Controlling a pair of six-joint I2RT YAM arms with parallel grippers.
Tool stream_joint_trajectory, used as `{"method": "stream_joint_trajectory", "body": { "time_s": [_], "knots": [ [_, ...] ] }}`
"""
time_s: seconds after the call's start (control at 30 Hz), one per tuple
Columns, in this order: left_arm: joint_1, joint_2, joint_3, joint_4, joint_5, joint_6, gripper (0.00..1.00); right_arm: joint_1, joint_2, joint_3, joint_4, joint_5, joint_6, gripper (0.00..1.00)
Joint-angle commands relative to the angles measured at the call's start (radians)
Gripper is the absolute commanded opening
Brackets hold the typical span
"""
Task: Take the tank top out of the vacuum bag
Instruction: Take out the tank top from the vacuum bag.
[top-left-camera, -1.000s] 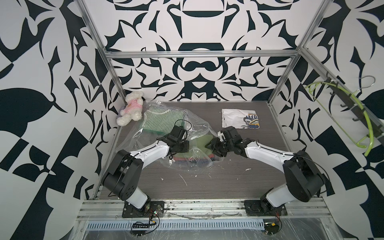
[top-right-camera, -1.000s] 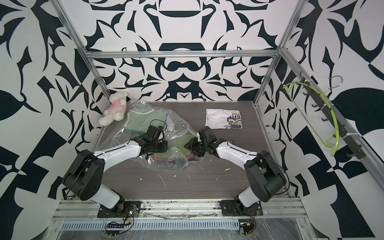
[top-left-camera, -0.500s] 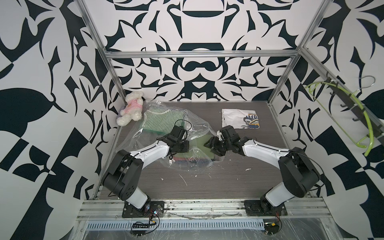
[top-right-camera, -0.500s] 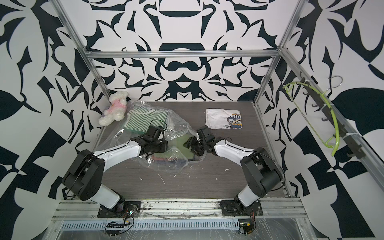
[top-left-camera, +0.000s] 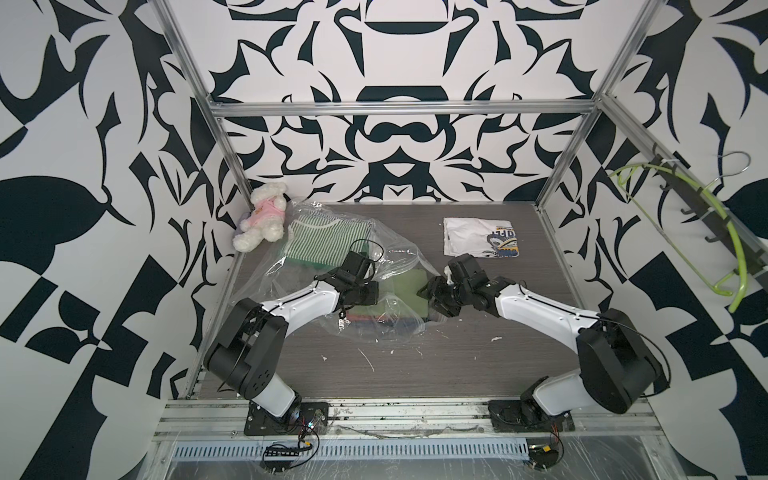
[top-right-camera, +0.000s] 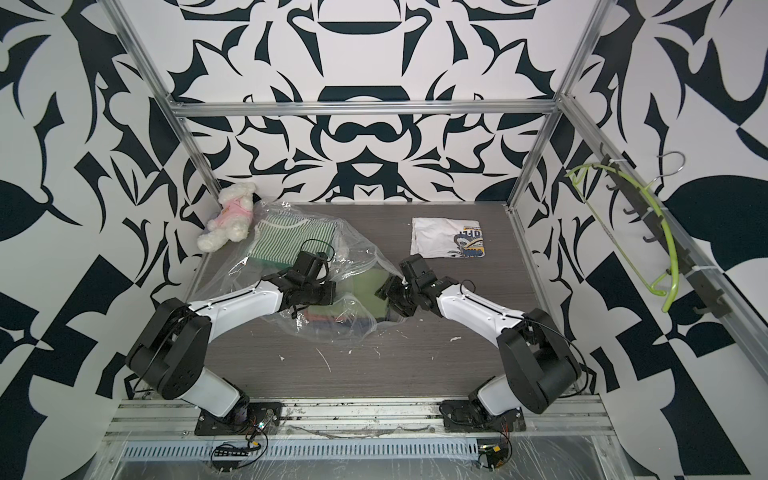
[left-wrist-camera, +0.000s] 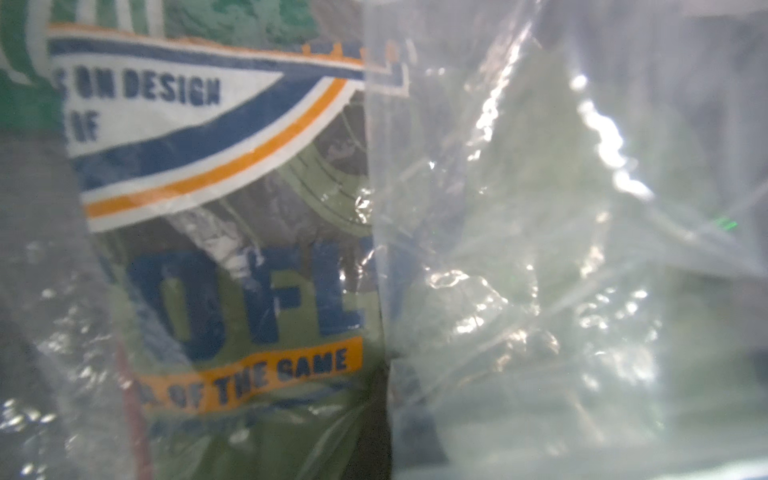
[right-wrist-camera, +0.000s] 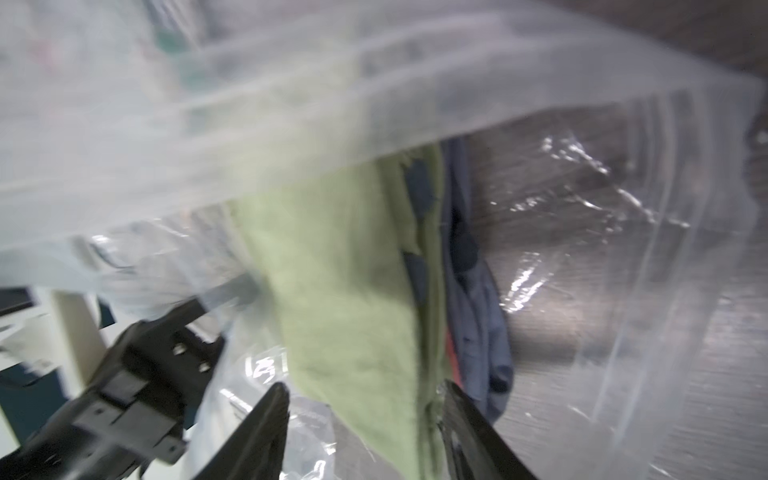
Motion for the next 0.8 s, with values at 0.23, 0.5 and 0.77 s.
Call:
{"method": "stream_joint_trajectory", "body": {
  "time_s": [0.23,0.5,0.77],
  "knots": [
    [-0.008,0.035,-0.024,-0.062,0.026,0.009,0.00,-0.002,0.020,0.005,0.013,-0.051,0.030,0.49],
    [-0.009,0.042,-0.024,-0.056,0.026,0.012,0.00,-0.001,-0.017,0.038,-0.017,-0.043,0.005,0.12],
    [-0.009,0.041,-0.030,-0.051,0.026,0.008,0.00,0.008,-0.013,0.084,-0.031,-0.049,-0.071,0.00]
  ]
}}
